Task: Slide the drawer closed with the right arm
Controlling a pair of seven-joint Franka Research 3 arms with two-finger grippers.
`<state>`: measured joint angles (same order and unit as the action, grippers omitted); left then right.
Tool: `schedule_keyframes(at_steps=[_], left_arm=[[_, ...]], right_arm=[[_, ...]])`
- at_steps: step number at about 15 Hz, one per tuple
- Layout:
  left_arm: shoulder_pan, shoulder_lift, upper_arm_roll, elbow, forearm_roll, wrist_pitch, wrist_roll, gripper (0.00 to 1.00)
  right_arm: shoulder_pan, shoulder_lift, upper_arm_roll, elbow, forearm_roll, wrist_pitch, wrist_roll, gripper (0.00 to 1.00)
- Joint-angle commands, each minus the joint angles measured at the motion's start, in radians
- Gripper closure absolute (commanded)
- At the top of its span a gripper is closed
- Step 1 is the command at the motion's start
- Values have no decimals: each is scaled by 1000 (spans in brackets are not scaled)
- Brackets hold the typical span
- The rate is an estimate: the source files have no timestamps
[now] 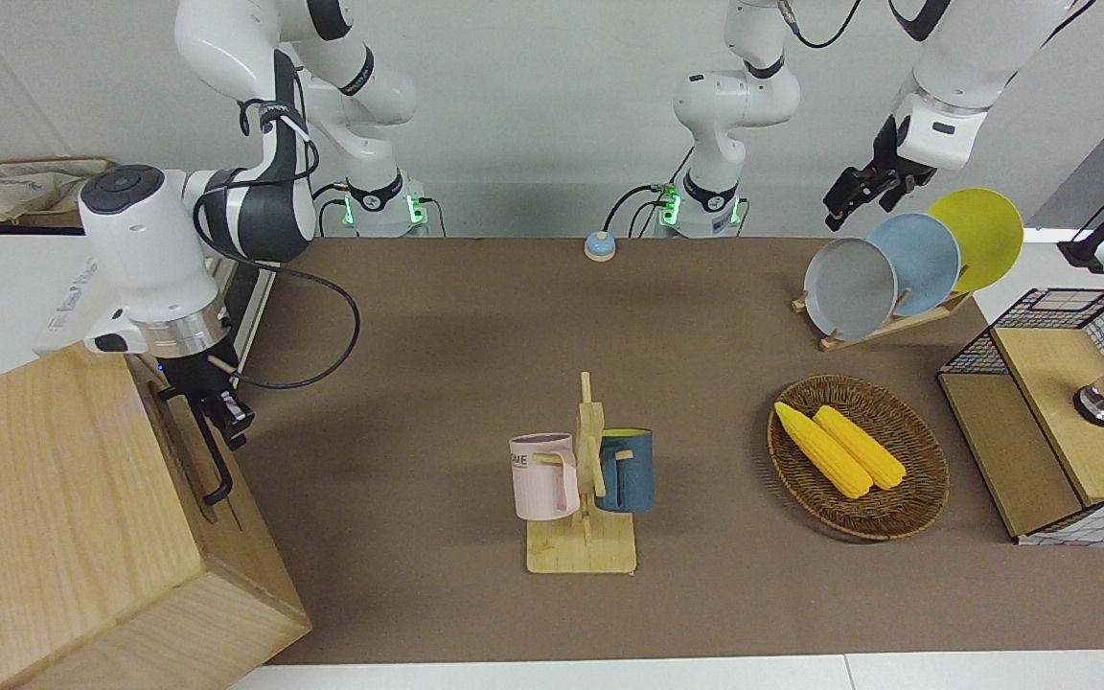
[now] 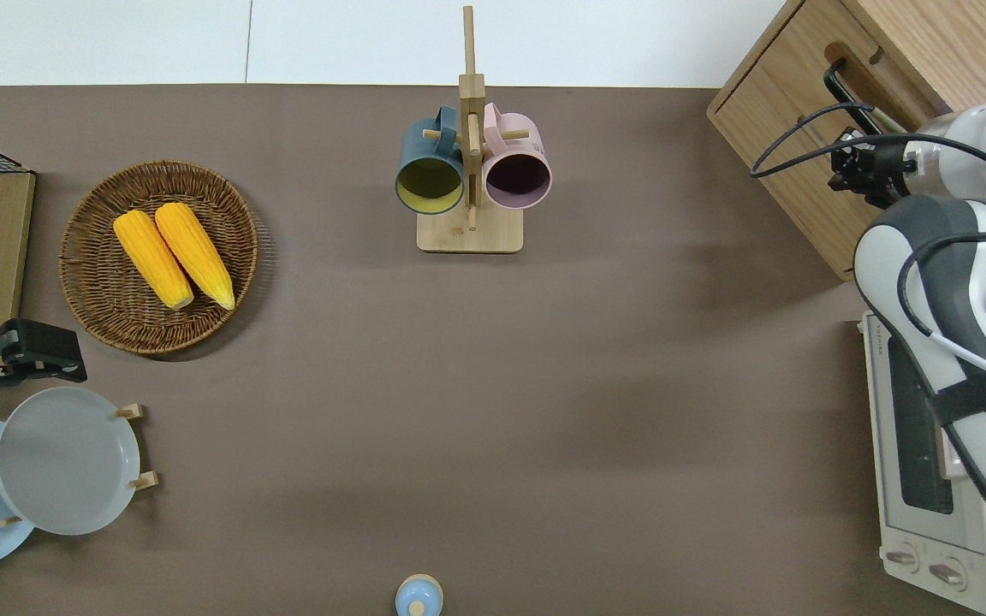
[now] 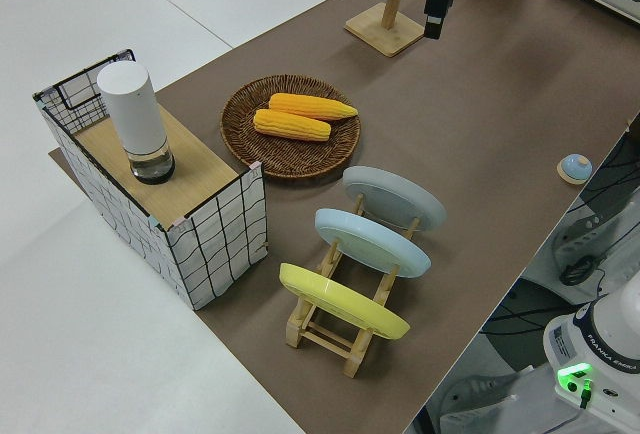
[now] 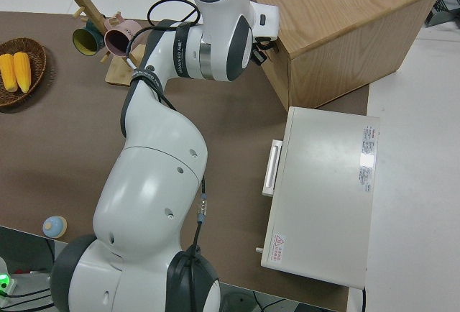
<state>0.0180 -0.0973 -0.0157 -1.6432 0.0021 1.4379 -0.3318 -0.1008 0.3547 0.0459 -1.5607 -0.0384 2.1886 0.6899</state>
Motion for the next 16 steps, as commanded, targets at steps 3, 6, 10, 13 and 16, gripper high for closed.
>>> schedule_keyframes(at_steps=[3, 6, 10, 13, 16], left_arm=[[-4, -8, 5, 0, -4, -2, 10, 7], [-4, -10, 5, 0, -4, -2, 10, 7], [-4, -8, 5, 0, -4, -2, 10, 7], [-4, -8, 5, 0, -4, -2, 10, 7], [-4, -8, 5, 0, -4, -2, 10, 7]], right_arm=[[1, -14, 5, 2, -15, 40, -4, 1000], [27, -57, 5, -39, -15, 5, -3, 965], [68, -109, 5, -73, -14, -87, -1, 527], [92, -150, 11, -108, -14, -119, -7, 194], [119, -209, 12, -146, -17, -174, -26, 19]])
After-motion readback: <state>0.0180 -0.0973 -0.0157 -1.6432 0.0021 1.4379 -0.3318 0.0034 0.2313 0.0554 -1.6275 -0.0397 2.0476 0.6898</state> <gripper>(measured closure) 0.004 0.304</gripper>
